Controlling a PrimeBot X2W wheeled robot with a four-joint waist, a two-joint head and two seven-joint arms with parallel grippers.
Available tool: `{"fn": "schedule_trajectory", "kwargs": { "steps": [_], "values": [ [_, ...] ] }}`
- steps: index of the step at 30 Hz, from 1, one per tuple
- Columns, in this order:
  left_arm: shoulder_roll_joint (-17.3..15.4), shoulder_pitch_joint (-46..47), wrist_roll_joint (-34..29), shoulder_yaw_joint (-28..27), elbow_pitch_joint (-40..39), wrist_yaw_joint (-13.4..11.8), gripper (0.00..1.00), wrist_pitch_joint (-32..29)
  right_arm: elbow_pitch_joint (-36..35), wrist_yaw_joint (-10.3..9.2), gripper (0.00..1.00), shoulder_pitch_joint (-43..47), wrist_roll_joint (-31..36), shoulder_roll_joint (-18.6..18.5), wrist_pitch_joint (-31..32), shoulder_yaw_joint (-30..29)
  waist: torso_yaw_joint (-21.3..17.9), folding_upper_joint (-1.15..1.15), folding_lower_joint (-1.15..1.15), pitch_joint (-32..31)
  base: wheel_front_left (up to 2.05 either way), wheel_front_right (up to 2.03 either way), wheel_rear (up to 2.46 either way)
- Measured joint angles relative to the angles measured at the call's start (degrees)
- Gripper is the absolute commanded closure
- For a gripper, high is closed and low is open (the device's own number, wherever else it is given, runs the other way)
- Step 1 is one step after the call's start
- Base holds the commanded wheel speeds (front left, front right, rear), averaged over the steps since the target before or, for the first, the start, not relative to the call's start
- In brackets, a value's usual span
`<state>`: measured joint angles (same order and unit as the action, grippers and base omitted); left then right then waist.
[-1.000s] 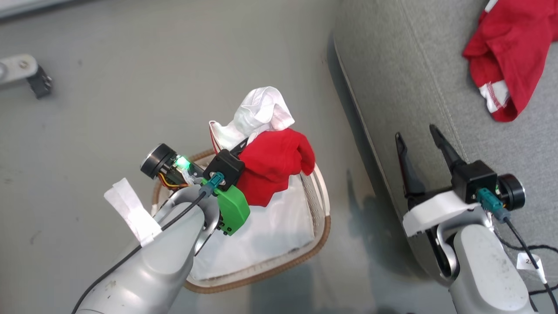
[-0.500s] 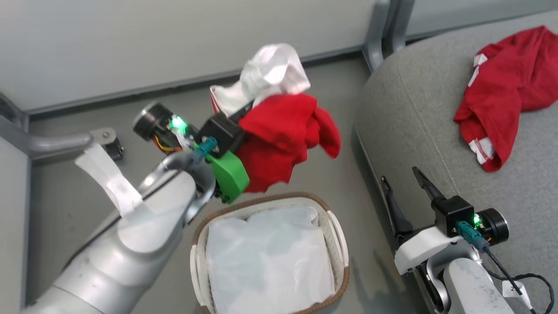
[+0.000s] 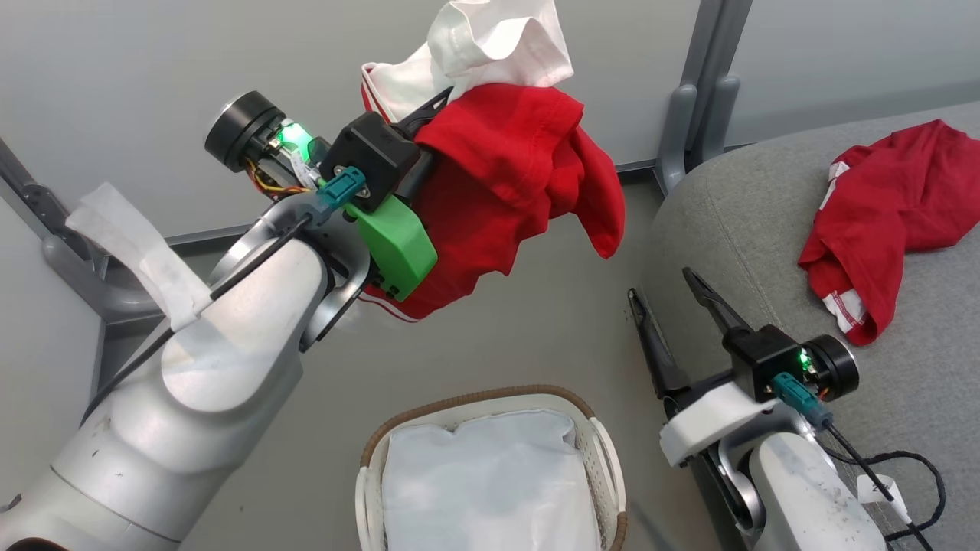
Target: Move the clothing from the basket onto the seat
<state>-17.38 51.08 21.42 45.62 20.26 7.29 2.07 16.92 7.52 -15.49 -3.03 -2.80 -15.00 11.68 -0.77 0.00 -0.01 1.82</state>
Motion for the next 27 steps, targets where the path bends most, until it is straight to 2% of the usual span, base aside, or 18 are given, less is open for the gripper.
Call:
{"fn": "schedule_trajectory", "kwargs": {
  "steps": [8, 18, 25, 26, 27],
  "values": [
    [0.0, -0.4, 0.3, 1.0, -3.2, -0.3, 1.0, -0.3, -0.7, 0.0, 0.0, -4.5, -0.5, 0.0, 0.0, 7.6, 0.3, 0.0, 0.0, -1.0, 0.0, 0.0, 0.0],
    [0.7, -1.7, 1.7, 2.9, -5.5, -0.3, 1.0, -1.7, 3.5, 0.0, 0.0, -14.1, 3.2, 0.0, 0.0, 10.8, 1.7, 0.0, 0.0, -1.3, 0.0, 0.0, 0.0],
    [1.0, -2.5, 2.5, 3.6, -6.0, -0.3, 1.0, -1.8, 4.2, 0.0, 0.01, -17.7, 2.6, 0.0, 0.0, 14.6, 2.3, 0.0, 0.0, -1.4, 0.0, 0.0, 0.0],
    [1.0, -2.6, 2.8, 3.7, -6.0, -0.3, 1.0, -1.8, 4.2, 0.0, 0.19, -18.1, 2.3, 0.0, 0.0, 15.0, 2.3, 0.0, 0.0, -1.4, 0.0, 0.0, 0.0],
    [1.1, -2.7, 2.9, 3.7, -6.0, -0.3, 1.0, -1.8, 4.1, 0.0, 0.65, -18.3, 2.0, 0.0, 0.0, 15.3, 2.3, 0.0, 0.0, -1.3, 0.0, 0.0, 0.0]
  ]
}}
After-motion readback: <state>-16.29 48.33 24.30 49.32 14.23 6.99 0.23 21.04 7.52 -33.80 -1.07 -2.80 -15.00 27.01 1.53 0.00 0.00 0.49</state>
